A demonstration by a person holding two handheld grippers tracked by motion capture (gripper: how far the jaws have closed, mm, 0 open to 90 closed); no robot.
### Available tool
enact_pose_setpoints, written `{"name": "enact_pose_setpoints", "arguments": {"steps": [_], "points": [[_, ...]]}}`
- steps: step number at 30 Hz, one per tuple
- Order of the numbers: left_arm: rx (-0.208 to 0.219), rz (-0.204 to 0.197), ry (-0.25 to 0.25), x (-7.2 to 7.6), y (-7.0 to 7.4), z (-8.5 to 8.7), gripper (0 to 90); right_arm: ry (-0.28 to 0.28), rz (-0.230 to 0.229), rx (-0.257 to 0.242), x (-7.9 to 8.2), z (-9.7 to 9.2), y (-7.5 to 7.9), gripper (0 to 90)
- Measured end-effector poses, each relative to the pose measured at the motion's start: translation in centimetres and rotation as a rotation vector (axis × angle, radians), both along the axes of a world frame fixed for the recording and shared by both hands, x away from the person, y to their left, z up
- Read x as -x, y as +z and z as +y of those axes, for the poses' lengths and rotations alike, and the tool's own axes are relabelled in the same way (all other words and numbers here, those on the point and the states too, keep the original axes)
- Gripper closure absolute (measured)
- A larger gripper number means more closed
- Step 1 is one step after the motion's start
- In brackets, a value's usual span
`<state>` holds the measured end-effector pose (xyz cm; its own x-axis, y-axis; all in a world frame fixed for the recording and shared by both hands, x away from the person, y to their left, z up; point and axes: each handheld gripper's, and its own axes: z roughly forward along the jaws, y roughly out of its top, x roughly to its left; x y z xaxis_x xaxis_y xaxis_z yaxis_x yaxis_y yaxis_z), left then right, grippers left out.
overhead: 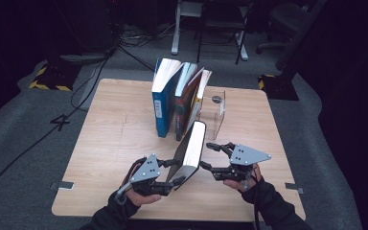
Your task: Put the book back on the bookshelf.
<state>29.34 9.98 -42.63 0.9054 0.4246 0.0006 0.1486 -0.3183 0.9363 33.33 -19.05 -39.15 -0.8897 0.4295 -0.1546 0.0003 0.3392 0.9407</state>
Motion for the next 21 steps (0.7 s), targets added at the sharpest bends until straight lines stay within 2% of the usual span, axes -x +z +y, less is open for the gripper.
{"name": "enact_pose_setpoints", "arguments": {"steps": [3, 5, 8, 10, 16, 17, 18, 21], "points": [[-0.033, -0.002, 0.034, 0.7, -0.6, -0.6, 30.2, 0.010, 0.009, 0.010, 0.0, 0.4, -0.4, 37.3], [-0.068, -0.022, 0.071, 0.9, -1.0, -1.0, 25.7, 0.011, 0.017, 0.004, 0.0, 0.6, -0.6, 37.2], [-0.081, -0.001, 0.134, 1.0, -1.8, -1.8, 19.2, 0.013, 0.021, 0.007, -0.1, 1.0, -0.8, 36.3], [-0.091, -0.004, 0.175, 1.0, -2.3, -2.2, 15.7, 0.015, 0.028, 0.008, -0.2, 1.4, -1.0, 35.8], [-0.080, -0.008, 0.298, 0.9, -3.3, -3.0, 15.6, 0.016, 0.033, 0.002, -0.5, 2.5, -1.4, 36.8], [-0.080, -0.008, 0.298, 0.9, -3.3, -3.0, 16.9, 0.017, 0.035, 0.003, -0.5, 2.6, -1.4, 36.8], [-0.066, -0.014, 0.332, 0.8, -3.4, -3.1, 16.9, 0.017, 0.035, 0.003, -0.5, 2.6, -1.4, 36.8], [-0.072, -0.033, 0.376, 0.8, -3.7, -3.3, 20.3, 0.015, 0.031, 0.003, -0.7, 3.3, -1.5, 36.1]]}}
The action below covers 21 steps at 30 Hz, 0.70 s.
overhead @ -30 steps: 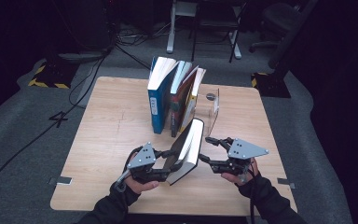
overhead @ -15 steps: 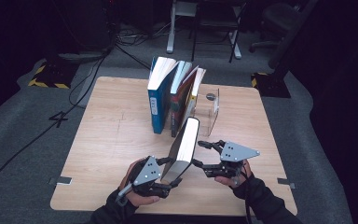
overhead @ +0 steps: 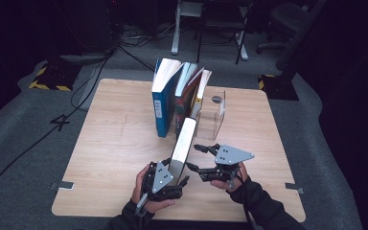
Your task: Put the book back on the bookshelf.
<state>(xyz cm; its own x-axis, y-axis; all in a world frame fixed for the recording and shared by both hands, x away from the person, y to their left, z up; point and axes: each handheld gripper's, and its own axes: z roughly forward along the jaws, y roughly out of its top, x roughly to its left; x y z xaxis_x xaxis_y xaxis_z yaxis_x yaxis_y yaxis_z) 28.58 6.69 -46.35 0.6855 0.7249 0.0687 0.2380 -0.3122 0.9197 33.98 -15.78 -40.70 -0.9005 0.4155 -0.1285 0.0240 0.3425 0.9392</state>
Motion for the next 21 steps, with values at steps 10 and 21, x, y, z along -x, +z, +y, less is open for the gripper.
{"name": "enact_pose_setpoints", "arguments": {"steps": [10, 21], "points": [[0.038, 0.039, -0.003, -0.9, -0.2, 1.3, 31.4, -0.007, 0.005, 0.024, -0.6, 0.5, -0.4, 34.6], [0.012, 0.066, -0.057, -2.2, 0.3, 5.3, 52.9, -0.073, 0.004, 0.068, -2.3, -1.7, -1.0, 32.9]]}}
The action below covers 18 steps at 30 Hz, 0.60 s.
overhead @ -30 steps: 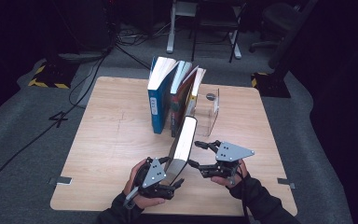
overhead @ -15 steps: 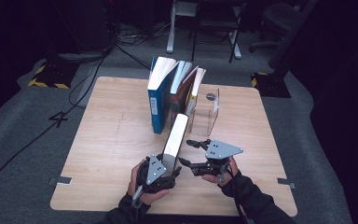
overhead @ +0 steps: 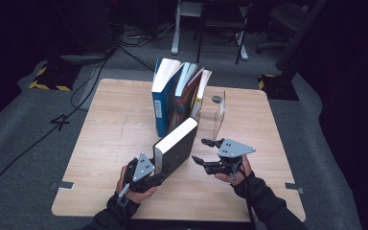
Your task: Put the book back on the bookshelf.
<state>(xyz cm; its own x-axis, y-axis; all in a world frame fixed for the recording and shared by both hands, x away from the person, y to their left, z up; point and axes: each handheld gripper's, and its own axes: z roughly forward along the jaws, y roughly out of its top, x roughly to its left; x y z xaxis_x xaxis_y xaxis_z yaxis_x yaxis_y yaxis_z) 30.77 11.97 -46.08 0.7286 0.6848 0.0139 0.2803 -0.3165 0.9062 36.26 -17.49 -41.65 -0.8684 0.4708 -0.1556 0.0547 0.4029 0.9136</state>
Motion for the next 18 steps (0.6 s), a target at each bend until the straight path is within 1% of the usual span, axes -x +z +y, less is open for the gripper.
{"name": "enact_pose_setpoints", "arguments": {"steps": [2, 4, 8, 10, 12, 14, 15, 18], "points": [[0.007, 0.007, -0.040, -0.1, 0.0, 0.5, 53.2, 0.001, 0.010, 0.001, -0.1, -0.1, -0.2, 32.5], [0.002, 0.009, -0.077, -0.1, 0.1, 1.0, 53.3, 0.007, 0.008, 0.018, -0.2, -0.2, -0.4, 31.3], [-0.001, 0.021, -0.143, 0.1, 0.2, 2.1, 53.2, 0.031, 0.010, 0.031, 0.0, -0.5, -0.6, 30.2], [0.000, 0.032, -0.175, 0.4, 0.2, 2.7, 53.1, 0.052, 0.011, 0.030, 0.1, -0.7, -0.7, 29.8], [0.004, 0.051, -0.213, 0.6, 0.3, 3.4, 52.8, 0.067, 0.011, 0.040, 0.1, -0.7, -0.8, 29.4], [0.008, 0.055, -0.244, 0.7, 0.2, 3.9, 52.7, 0.082, 0.019, 0.029, 0.1, -0.7, -0.9, 29.4], [0.009, 0.060, -0.264, 0.9, 0.2, 4.2, 52.6, 0.095, 0.023, 0.027, 0.1, -0.6, -0.9, 29.3], [0.008, 0.066, -0.297, 1.1, 0.2, 4.6, 52.5, 0.145, 0.032, 0.032, 0.2, -0.1, -1.0, 29.1]]}}
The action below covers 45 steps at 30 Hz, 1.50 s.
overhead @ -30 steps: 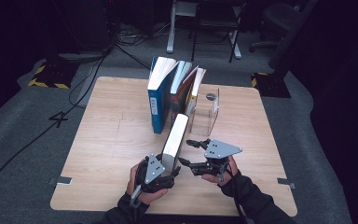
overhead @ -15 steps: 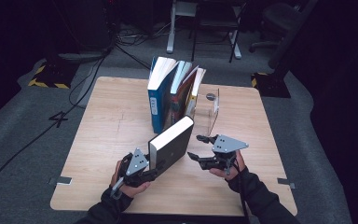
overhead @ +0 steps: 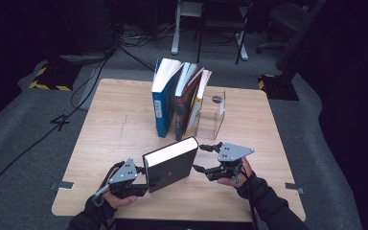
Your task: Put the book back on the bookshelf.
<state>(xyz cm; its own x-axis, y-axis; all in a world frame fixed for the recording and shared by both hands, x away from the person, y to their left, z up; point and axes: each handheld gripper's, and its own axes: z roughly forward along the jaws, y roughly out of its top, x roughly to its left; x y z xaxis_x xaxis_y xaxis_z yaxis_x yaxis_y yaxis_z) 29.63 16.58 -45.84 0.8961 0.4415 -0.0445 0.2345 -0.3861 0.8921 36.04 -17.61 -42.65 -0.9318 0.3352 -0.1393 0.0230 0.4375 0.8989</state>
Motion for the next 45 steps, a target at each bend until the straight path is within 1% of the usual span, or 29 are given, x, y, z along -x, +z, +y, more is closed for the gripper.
{"name": "enact_pose_setpoints", "arguments": {"steps": [1, 5, 7, 9, 10, 12, 14, 15, 16, 17, 18, 21, 23, 24, 25, 26, 27, 28, 30, 32, 33, 34, 35, 36, 38, 39, 41, 43, 45], "points": [[0.005, 0.006, -0.014, 0.0, 0.0, 0.2, 52.3, 0.009, 0.002, 0.002, 0.0, 0.2, 0.0, 29.1], [-0.004, 0.009, -0.035, -0.1, 0.1, 0.3, 52.1, 0.065, 0.021, -0.009, 0.1, 1.2, -0.1, 29.2], [-0.002, 0.017, -0.046, -0.3, 0.0, 0.3, 51.6, 0.083, 0.030, -0.013, 0.0, 1.7, -0.1, 29.2], [-0.002, 0.021, -0.052, -0.4, 0.0, 0.4, 51.4, 0.086, 0.032, -0.013, 0.0, 1.9, -0.1, 28.7], [-0.008, 0.020, -0.059, -0.5, 0.1, 0.4, 51.1, 0.100, 0.037, -0.010, -0.1, 2.2, -0.2, 28.7], [-0.013, 0.026, -0.075, -0.6, 0.1, 0.4, 50.9, 0.122, 0.055, -0.024, -0.3, 2.5, -0.2, 28.7], [-0.024, 0.022, -0.084, -0.7, 0.2, 0.4, 50.7, 0.149, 0.049, -0.022, -0.5, 2.9, 0.1, 28.7], [-0.031, 0.020, -0.084, -0.7, 0.2, 0.3, 50.8, 0.165, 0.046, -0.028, -0.6, 3.0, 0.3, 28.6], [-0.032, 0.019, -0.080, -0.7, 0.2, 0.3, 50.9, 0.173, 0.053, -0.039, -0.7, 3.1, 0.4, 28.6], [-0.032, 0.019, -0.080, -0.7, 0.2, 0.3, 50.9, 0.173, 0.053, -0.039, -0.7, 3.1, 0.4, 28.6], [-0.026, 0.021, -0.077, -0.7, 0.1, 0.4, 50.9, 0.190, 0.058, -0.062, -0.7, 3.4, 0.8, 28.2], [-0.039, 0.019, -0.071, -0.7, 0.0, 0.4, 50.9, 0.190, 0.050, -0.050, -0.7, 3.9, 1.0, 26.6], [-0.057, 0.010, -0.051, -0.5, 0.1, 0.3, 50.5, 0.192, 0.061, -0.055, -0.7, 3.9, 1.0, 27.7], [-0.069, 0.004, -0.036, -0.4, 0.2, 0.3, 49.8, 0.193, 0.067, -0.059, -0.7, 3.8, 1.0, 28.8], [-0.069, 0.004, -0.036, -0.4, 0.2, 0.3, 46.0, 0.193, 0.067, -0.059, -0.7, 3.8, 1.0, 28.8], [-0.089, 0.001, -0.001, -0.4, 0.2, 0.3, 46.0, 0.197, 0.067, -0.056, -0.7, 3.7, 1.0, 30.1], [-0.092, 0.008, 0.010, -0.4, 0.2, 0.4, 38.8, 0.202, 0.067, -0.054, -0.6, 3.5, 1.1, 32.1], [-0.096, 0.009, 0.013, -0.3, 0.2, 0.6, 39.3, 0.205, 0.065, -0.054, -0.5, 3.4, 1.1, 33.4], [-0.120, 0.009, 0.046, -0.3, 0.2, 0.7, 37.2, 0.211, 0.061, -0.046, -0.2, 3.1, 1.2, 37.4], [-0.126, 0.002, 0.066, -0.3, 0.3, 0.9, 37.2, 0.232, 0.056, -0.040, 0.0, 2.7, 1.3, 42.8], [-0.121, 0.012, 0.075, -0.4, 0.2, 1.0, 36.1, 0.247, 0.060, -0.039, 0.1, 2.5, 1.3, 44.7], [-0.102, 0.025, 0.065, -0.6, 0.1, 1.1, 37.9, 0.253, 0.058, -0.036, 0.2, 2.4, 1.4, 45.8], [-0.092, 0.025, 0.063, -0.7, 0.0, 1.0, 42.8, 0.255, 0.052, -0.029, 0.4, 2.4, 1.5, 46.1], [-0.093, 0.025, 0.061, -0.9, -0.1, 0.9, 41.5, 0.247, 0.040, -0.026, 0.5, 2.6, 1.6, 45.5], [-0.093, 0.020, 0.051, -1.2, -0.2, 0.5, 40.4, 0.243, 0.035, -0.025, 0.6, 2.7, 1.6, 44.6], [-0.099, 0.014, 0.053, -1.4, -0.2, 0.3, 39.0, 0.227, 0.030, -0.020, 0.7, 3.0, 1.8, 44.3], [-0.098, 0.021, 0.051, -1.7, -0.2, 0.2, 37.7, 0.214, 0.017, -0.015, 1.0, 3.3, 2.0, 45.3], [-0.100, 0.019, 0.045, -2.1, -0.2, 0.0, 36.9, 0.194, 0.015, -0.002, 1.2, 3.5, 2.2, 46.9], [-0.097, 0.017, 0.041, -2.4, -0.3, -0.3, 36.1, 0.183, 0.036, 0.000, 1.4, 3.2, 2.3, 49.0]]}}
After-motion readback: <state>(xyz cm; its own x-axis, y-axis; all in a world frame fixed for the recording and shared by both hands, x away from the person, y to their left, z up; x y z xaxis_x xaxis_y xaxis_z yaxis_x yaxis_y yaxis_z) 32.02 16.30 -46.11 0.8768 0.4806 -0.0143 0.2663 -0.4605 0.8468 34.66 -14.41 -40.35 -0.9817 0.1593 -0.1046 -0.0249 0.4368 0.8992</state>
